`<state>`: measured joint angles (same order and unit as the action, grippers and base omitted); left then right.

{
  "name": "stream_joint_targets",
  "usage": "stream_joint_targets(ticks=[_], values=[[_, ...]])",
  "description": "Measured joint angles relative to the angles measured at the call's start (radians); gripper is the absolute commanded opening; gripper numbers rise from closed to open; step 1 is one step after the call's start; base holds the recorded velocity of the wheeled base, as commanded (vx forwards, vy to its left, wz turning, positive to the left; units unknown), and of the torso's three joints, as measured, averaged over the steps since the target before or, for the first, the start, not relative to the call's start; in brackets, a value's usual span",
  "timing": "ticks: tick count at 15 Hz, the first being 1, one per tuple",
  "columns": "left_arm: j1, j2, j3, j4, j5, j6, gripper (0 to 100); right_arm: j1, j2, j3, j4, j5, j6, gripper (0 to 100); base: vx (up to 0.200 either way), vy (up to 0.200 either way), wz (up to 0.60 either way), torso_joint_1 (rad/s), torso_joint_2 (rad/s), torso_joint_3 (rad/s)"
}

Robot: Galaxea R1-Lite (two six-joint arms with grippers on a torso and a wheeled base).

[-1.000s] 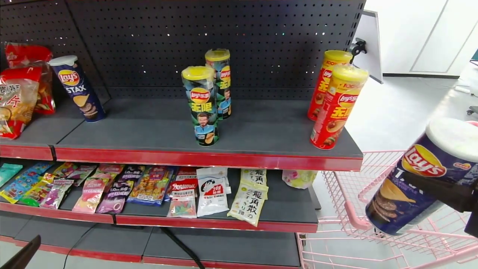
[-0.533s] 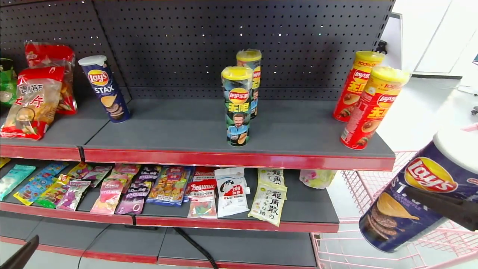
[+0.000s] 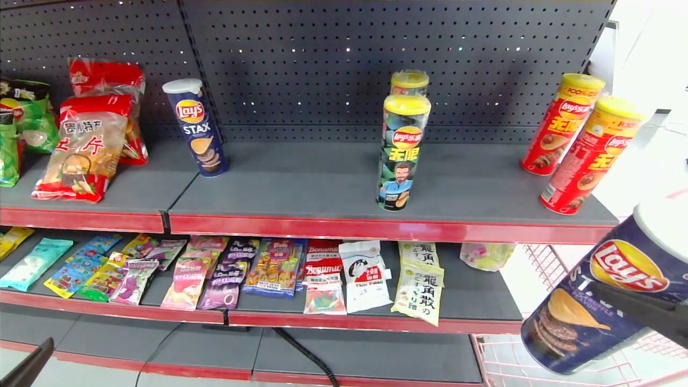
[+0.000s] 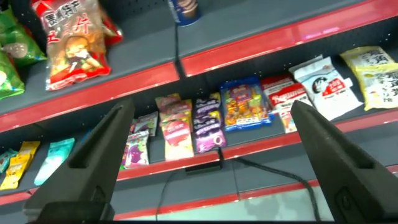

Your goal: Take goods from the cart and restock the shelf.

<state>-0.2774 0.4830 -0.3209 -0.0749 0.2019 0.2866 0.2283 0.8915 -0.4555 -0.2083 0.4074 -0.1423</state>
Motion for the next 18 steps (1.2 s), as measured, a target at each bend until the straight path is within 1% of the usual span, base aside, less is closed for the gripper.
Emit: stream_joint_targets(ticks=[10,17,18], values=[[0.000,0.001,0.003,0.001,0.000,0.000,100,0.000,-0.022,0.041,-0.002,0.000,-0.001,0,0.000,0.200,0.00,0.003,0.00,0.002],[-0.001,0.000,0.008,0.002,0.000,0.000,100,0.001,-0.023,0.046,-0.001,0.000,-0.002,0,0.000,0.200,0.00,0.001,0.01,0.001],[-0.001,0.000,0.009,0.002,-0.001,0.000,100,0.001,-0.025,0.049,-0.001,0.000,-0.002,0,0.000,0.000,0.00,0.000,0.00,0.000]])
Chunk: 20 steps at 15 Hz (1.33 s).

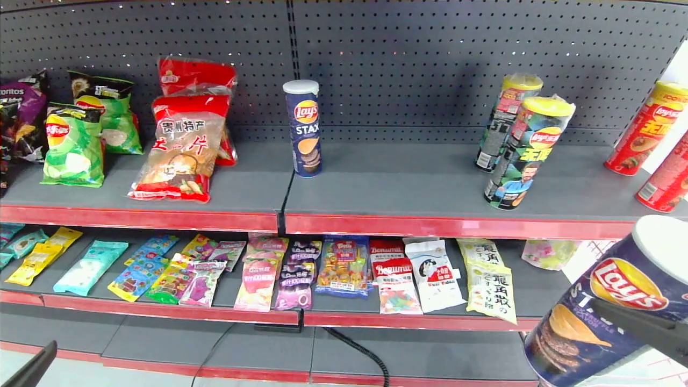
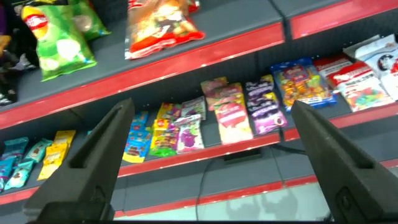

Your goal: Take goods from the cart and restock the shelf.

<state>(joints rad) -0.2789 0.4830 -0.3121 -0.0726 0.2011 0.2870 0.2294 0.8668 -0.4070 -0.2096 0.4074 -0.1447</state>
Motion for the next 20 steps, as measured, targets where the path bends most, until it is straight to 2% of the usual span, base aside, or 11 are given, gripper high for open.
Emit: stream_joint_targets(ticks=[3,5,13,19,20], values=[[-0.001,-0.004,0.001,-0.001,0.000,0.001,100,0.000,-0.011,0.011,0.001,0.001,0.001,0,0.000,0.000,0.00,0.000,0.00,0.000],[0.000,-0.011,0.002,0.000,0.000,0.016,100,0.000,-0.021,0.016,0.001,0.000,0.001,0,0.000,0.000,0.00,0.000,0.00,0.000],[0.000,-0.017,0.001,0.001,0.003,0.023,100,0.000,-0.031,0.015,0.001,-0.001,0.001,0,0.200,0.000,0.00,0.000,0.00,0.004],[-0.001,-0.019,0.001,0.001,0.001,0.023,100,0.000,-0.032,0.014,0.000,0.000,0.001,0,0.000,0.200,0.00,0.002,0.00,0.003],[0.000,-0.020,0.001,0.001,0.001,0.023,100,0.000,-0.032,0.014,0.001,0.000,0.001,0,0.000,0.000,0.00,0.000,0.00,0.000]])
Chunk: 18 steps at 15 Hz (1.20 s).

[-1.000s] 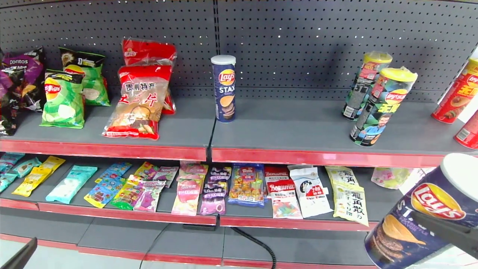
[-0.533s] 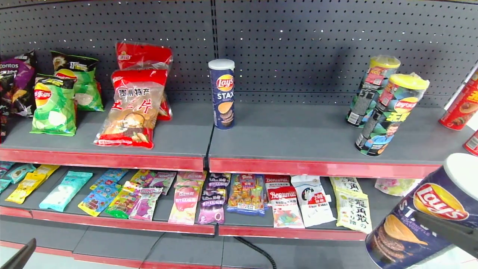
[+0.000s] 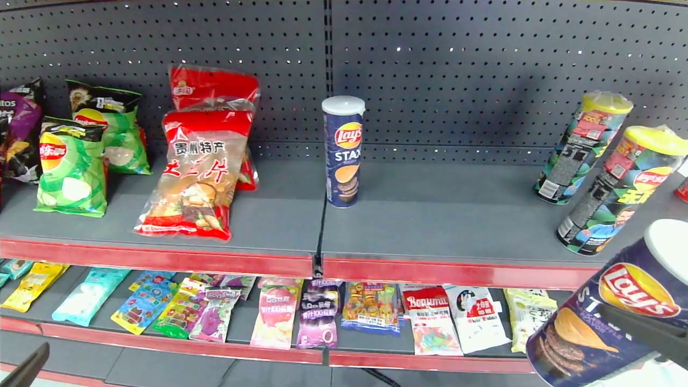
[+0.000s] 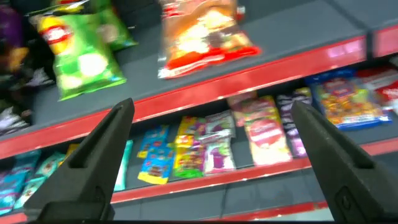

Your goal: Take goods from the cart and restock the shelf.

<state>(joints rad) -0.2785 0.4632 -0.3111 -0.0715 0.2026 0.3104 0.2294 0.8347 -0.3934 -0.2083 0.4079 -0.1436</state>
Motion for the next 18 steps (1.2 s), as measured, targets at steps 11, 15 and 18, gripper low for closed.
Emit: stream_joint_targets(ticks=[11,15,18], values=[[0.001,-0.006,0.005,0.000,0.000,0.027,100,0.000,0.001,0.002,0.000,0.001,0.000,0,0.091,0.000,0.00,0.000,0.00,0.000],[0.000,-0.006,0.005,0.000,-0.002,0.027,100,0.000,0.006,0.002,0.000,0.001,0.001,0,0.000,0.000,0.00,0.000,0.00,0.000],[-0.001,-0.005,0.004,0.000,-0.011,0.040,100,0.000,0.007,0.002,0.000,0.001,0.000,0,0.000,0.000,0.00,0.000,0.00,0.000]])
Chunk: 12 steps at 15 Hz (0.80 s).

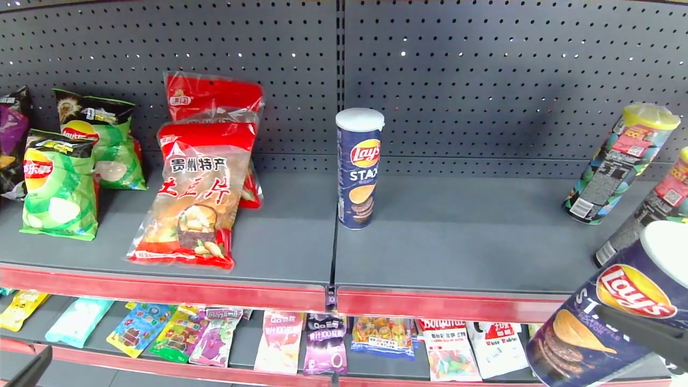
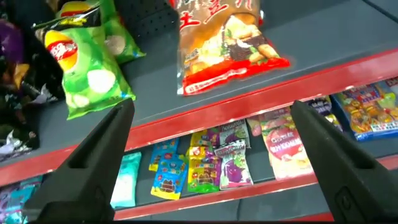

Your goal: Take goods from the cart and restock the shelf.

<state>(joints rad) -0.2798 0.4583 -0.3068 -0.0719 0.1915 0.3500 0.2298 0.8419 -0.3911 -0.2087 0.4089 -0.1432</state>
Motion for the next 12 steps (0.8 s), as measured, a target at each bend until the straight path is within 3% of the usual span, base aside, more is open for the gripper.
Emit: stream_joint_targets(ticks=[3,7,9,11,12], values=[[-0.010,0.028,-0.008,-0.001,-0.046,0.016,100,0.018,0.002,-0.012,0.000,0.001,0.000,0,0.000,0.000,0.00,0.000,0.00,0.000],[-0.023,0.232,-0.112,-0.035,-0.203,-0.001,100,0.104,0.039,-0.071,-0.003,-0.004,0.001,0,0.000,0.000,0.00,0.000,0.00,0.000],[-0.040,0.395,-0.214,-0.073,-0.259,-0.036,100,0.113,0.068,-0.087,-0.003,-0.004,0.002,0,0.000,0.000,0.00,0.000,0.00,0.000],[-0.083,0.581,-0.346,-0.114,-0.343,-0.114,100,0.116,0.089,-0.100,-0.003,-0.004,0.003,0,0.000,0.000,0.00,0.000,0.00,0.000],[-0.098,0.664,-0.404,-0.143,-0.381,-0.138,100,0.116,0.096,-0.106,-0.006,-0.004,0.005,0,0.000,0.000,0.00,0.000,0.00,0.000]])
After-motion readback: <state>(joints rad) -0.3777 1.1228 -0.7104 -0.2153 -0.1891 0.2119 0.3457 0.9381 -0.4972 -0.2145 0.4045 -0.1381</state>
